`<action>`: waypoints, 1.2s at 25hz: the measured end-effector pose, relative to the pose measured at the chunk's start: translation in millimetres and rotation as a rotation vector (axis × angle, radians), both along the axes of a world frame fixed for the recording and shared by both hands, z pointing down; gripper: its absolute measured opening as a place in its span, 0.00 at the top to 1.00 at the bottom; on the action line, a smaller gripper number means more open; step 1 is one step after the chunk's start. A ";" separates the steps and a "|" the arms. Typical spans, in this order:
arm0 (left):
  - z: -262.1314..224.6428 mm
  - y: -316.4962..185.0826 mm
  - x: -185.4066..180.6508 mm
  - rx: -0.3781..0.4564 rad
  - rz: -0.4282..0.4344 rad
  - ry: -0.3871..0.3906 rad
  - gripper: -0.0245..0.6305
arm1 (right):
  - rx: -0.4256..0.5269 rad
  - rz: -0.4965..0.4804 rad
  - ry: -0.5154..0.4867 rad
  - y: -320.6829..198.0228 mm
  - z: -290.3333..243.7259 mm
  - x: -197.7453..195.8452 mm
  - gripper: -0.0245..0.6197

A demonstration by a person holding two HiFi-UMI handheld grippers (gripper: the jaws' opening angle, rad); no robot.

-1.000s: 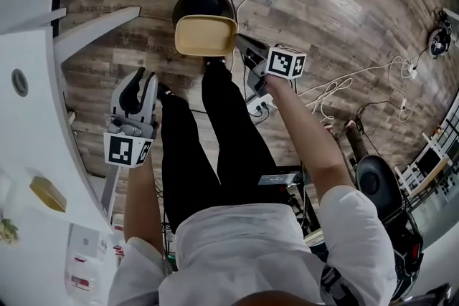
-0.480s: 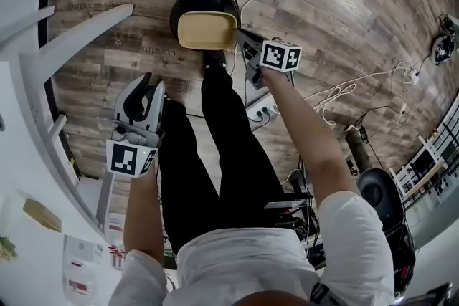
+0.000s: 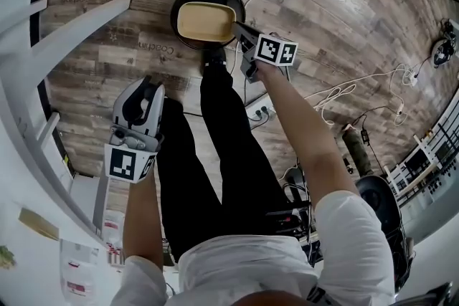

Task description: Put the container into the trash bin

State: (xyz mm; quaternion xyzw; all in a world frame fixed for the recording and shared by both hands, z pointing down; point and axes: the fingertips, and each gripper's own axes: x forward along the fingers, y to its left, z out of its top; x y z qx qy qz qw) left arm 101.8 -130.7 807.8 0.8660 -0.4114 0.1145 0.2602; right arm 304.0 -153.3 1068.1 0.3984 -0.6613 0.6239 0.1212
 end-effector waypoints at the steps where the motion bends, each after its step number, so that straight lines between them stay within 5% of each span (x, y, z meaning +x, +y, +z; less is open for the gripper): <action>1: 1.8 0.7 -1.1 -0.002 0.001 -0.001 0.82 | -0.002 0.002 0.003 0.5 2.1 0.1 0.90; 12: 4.7 3.0 2.6 -0.025 -0.008 0.021 0.82 | -0.010 0.049 -0.008 -1.4 5.3 7.3 0.89; 15: 2.4 1.6 3.7 -0.018 -0.010 0.025 0.82 | -0.015 0.070 0.006 -2.4 4.4 11.1 0.72; 21: -18.2 1.3 1.2 0.013 -0.028 0.037 0.82 | 0.000 0.038 0.023 1.1 -19.8 13.0 0.72; 27: -71.6 -3.4 -19.1 0.070 -0.053 0.033 0.82 | 0.097 -0.022 0.015 -18.2 -95.4 -1.6 0.72; 30: -118.5 -8.6 -36.6 0.120 -0.069 0.021 0.82 | 0.236 -0.102 -0.010 -39.4 -172.0 -24.5 0.74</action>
